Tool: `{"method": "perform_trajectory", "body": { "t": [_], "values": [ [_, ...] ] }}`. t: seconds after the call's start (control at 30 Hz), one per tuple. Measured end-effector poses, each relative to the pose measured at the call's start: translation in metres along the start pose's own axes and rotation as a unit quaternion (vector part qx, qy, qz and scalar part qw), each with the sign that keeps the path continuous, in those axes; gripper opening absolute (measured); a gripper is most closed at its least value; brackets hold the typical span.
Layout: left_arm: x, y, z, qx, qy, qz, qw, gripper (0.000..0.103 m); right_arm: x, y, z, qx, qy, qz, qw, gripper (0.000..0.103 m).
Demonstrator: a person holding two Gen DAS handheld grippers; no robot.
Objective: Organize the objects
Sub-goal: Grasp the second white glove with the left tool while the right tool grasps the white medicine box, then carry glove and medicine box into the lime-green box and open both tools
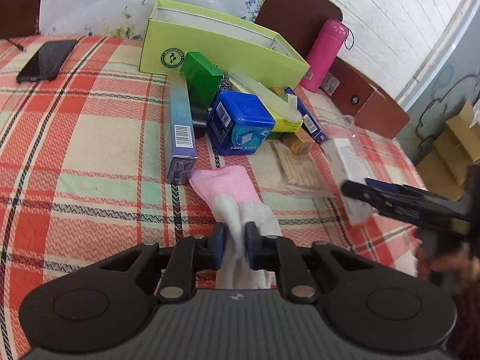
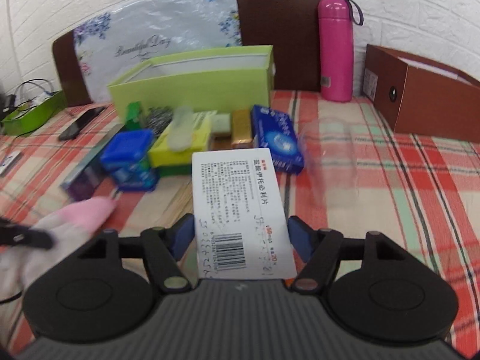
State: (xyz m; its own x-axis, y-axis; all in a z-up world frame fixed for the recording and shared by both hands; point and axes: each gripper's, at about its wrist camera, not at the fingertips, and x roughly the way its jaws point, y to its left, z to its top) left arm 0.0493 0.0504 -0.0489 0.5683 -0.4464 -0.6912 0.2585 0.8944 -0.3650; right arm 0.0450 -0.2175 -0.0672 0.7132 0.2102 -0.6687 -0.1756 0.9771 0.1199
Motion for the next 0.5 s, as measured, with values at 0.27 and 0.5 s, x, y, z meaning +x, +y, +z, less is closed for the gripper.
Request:
{"method": "perform_trajectory", "body": {
  "t": [0.27,0.5],
  "values": [
    [0.018,-0.022,0.000,0.038,0.003,0.044,0.9983,0.062,-0.016,0.024,-0.029,-0.016,0.027,0.031,0.999,0.076],
    [0.023,-0.034,-0.012,0.073,0.027,0.041,0.9961,0.052,-0.017,0.033,-0.038,-0.053,0.031,0.022,0.998,0.079]
  ]
}}
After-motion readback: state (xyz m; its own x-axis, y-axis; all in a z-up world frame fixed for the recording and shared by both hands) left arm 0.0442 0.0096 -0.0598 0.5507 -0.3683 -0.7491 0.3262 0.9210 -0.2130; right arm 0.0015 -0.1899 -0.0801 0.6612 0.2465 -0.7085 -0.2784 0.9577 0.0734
